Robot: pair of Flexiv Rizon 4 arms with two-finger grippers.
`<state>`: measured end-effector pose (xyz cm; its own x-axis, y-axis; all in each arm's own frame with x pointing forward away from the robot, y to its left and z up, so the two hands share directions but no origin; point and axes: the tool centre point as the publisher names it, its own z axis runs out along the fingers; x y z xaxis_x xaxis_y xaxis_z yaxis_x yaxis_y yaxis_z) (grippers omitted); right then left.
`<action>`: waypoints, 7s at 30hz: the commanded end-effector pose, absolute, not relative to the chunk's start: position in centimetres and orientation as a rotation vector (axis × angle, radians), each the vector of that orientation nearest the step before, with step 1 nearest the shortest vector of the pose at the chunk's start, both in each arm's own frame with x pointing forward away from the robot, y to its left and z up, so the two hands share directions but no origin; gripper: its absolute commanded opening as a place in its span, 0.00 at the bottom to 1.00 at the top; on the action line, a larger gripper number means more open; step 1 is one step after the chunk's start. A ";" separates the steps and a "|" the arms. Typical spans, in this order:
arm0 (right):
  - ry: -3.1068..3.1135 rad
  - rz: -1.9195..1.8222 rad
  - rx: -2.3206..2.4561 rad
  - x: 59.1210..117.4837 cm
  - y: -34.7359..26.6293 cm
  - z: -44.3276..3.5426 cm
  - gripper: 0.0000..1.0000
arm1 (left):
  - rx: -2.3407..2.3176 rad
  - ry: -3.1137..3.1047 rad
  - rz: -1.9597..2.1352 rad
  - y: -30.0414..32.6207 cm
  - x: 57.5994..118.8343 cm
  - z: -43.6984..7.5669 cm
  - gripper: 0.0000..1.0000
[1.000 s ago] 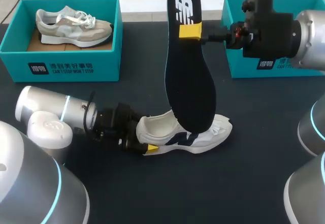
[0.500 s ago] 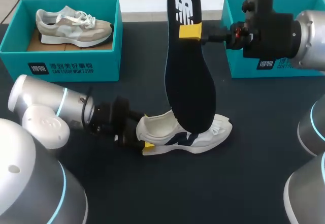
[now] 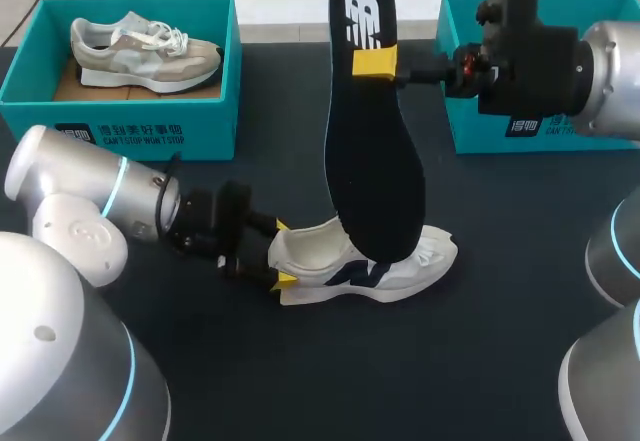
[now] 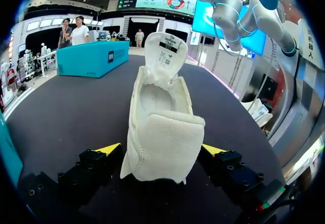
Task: Take the shoe out of the shoebox, open the shoe tongue, remove and reinsert the insole, then place the shoe into the shoebox
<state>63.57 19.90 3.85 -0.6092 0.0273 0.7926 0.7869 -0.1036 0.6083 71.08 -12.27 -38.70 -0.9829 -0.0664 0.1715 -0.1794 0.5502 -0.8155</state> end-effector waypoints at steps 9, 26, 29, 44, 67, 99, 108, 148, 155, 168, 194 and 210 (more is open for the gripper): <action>-1.616 -1.769 -0.902 63.6 20.2 3.8 0.00 | 0.248 -2.777 1.192 -11.6 71.5 -37.0 1.00; -1.616 -1.769 -0.902 63.6 20.2 3.8 0.00 | 0.326 -2.806 0.587 -11.8 73.0 -35.1 1.00; -1.616 -1.769 -0.902 63.6 20.2 3.8 0.00 | 0.326 -2.806 0.587 -11.8 73.0 -35.1 1.00; -1.616 -1.769 -0.902 63.6 20.2 3.8 0.00 | 0.289 -2.854 0.519 -11.3 73.2 -33.5 1.00; -1.616 -1.769 -0.902 63.6 20.2 3.8 0.00 | 0.173 -2.968 0.190 -13.4 72.4 -31.7 1.00; -1.616 -1.769 -0.902 63.6 20.2 3.8 0.00 | 0.250 -3.128 0.091 -15.6 70.6 -30.7 1.00; -1.616 -1.769 -0.902 63.6 20.2 3.8 0.00 | 0.278 -3.096 0.131 -15.2 72.8 -30.2 1.00; -1.616 -1.769 -0.902 63.6 20.2 3.8 0.00 | 0.037 -3.104 0.189 -20.4 76.7 -37.1 0.74; -1.616 -1.769 -0.902 63.6 20.2 3.8 0.00 | 0.017 -3.086 0.181 -21.2 75.8 -38.0 0.54; -1.616 -1.769 -0.902 63.6 20.2 3.8 0.00 | 0.036 -3.054 0.160 -21.0 76.0 -39.0 0.00; -1.616 -1.769 -0.902 63.6 20.2 3.8 0.00 | -1.359 -2.280 -0.026 -20.7 75.1 -32.9 0.00; -1.616 -1.769 -0.902 63.6 20.2 3.8 0.00 | -1.739 -2.059 -0.153 -20.7 74.1 -32.8 0.00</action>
